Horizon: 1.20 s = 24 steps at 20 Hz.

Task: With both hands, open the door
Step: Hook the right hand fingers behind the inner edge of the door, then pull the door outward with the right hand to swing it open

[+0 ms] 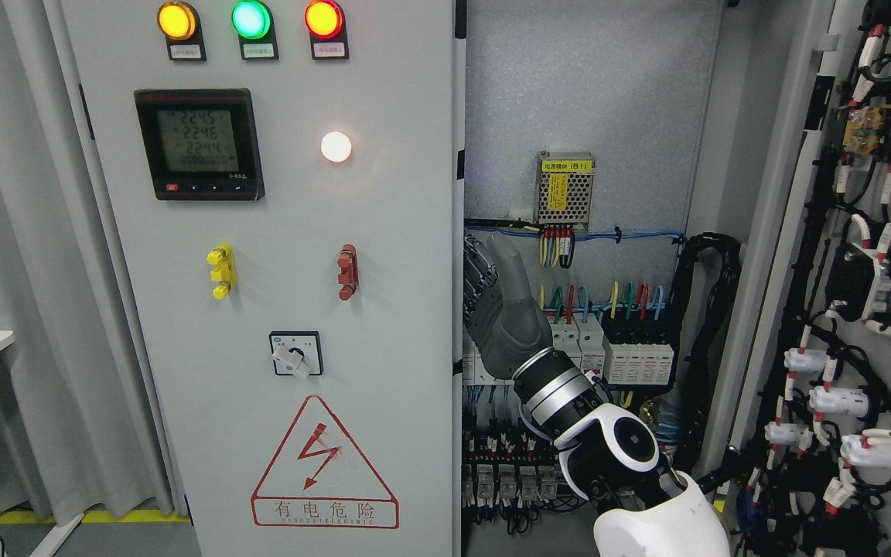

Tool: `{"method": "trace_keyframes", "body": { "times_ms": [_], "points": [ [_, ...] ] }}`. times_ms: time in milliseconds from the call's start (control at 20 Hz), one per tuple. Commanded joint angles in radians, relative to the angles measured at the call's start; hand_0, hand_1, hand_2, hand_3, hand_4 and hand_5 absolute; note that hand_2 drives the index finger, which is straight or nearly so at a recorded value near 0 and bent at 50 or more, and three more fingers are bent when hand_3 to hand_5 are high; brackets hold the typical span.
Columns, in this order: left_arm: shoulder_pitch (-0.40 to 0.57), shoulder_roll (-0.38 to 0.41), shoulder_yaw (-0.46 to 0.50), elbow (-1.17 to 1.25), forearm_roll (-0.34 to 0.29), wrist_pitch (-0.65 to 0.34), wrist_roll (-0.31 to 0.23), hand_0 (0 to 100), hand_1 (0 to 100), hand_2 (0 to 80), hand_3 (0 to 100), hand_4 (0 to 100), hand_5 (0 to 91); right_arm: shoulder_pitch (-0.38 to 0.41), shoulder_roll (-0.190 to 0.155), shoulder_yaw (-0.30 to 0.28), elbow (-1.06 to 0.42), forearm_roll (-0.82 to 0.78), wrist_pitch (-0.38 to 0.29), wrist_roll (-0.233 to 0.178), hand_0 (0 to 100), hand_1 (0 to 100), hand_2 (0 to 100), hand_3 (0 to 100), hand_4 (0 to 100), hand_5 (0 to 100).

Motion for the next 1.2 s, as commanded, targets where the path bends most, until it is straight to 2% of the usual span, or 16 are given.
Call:
{"method": "trace_keyframes", "body": {
  "times_ms": [0, 100, 250, 651, 1001, 1152],
  "points": [
    [-0.017, 0.014, 0.001, 0.003, 0.000, 0.000, 0.000, 30, 0, 2.7, 3, 4, 0.0, 0.003, 0.000, -0.018, -0.013, 0.000, -0.002, 0.007, 22, 0, 0, 0, 0, 0],
    [-0.018, 0.012, 0.002, 0.003, 0.000, 0.000, 0.000, 30, 0, 2.7, 3, 4, 0.0, 0.003, 0.000, -0.022, -0.015, -0.001, -0.002, 0.009, 22, 0, 0, 0, 0, 0],
    [-0.018, 0.011, 0.002, 0.003, 0.000, 0.000, 0.002, 30, 0, 2.7, 3, 4, 0.0, 0.006, 0.000, -0.026, -0.018, 0.000, -0.002, 0.036, 22, 0, 0, 0, 0, 0],
    [-0.018, 0.012, 0.003, 0.003, 0.003, 0.000, 0.002, 30, 0, 2.8, 3, 4, 0.0, 0.024, 0.000, -0.034, -0.019, -0.001, -0.003, 0.056, 22, 0, 0, 0, 0, 0],
    [-0.020, 0.011, 0.003, 0.002, 0.003, 0.002, 0.002, 30, 0, 2.7, 3, 4, 0.0, 0.029, 0.000, -0.040, -0.022, 0.000, -0.016, 0.056, 22, 0, 0, 0, 0, 0],
    [-0.023, 0.018, 0.002, 0.002, 0.003, 0.002, 0.002, 30, 0, 2.7, 3, 4, 0.0, 0.059, 0.000, -0.032, -0.074, -0.001, -0.014, 0.056, 22, 0, 0, 0, 0, 0]
  ]
}}
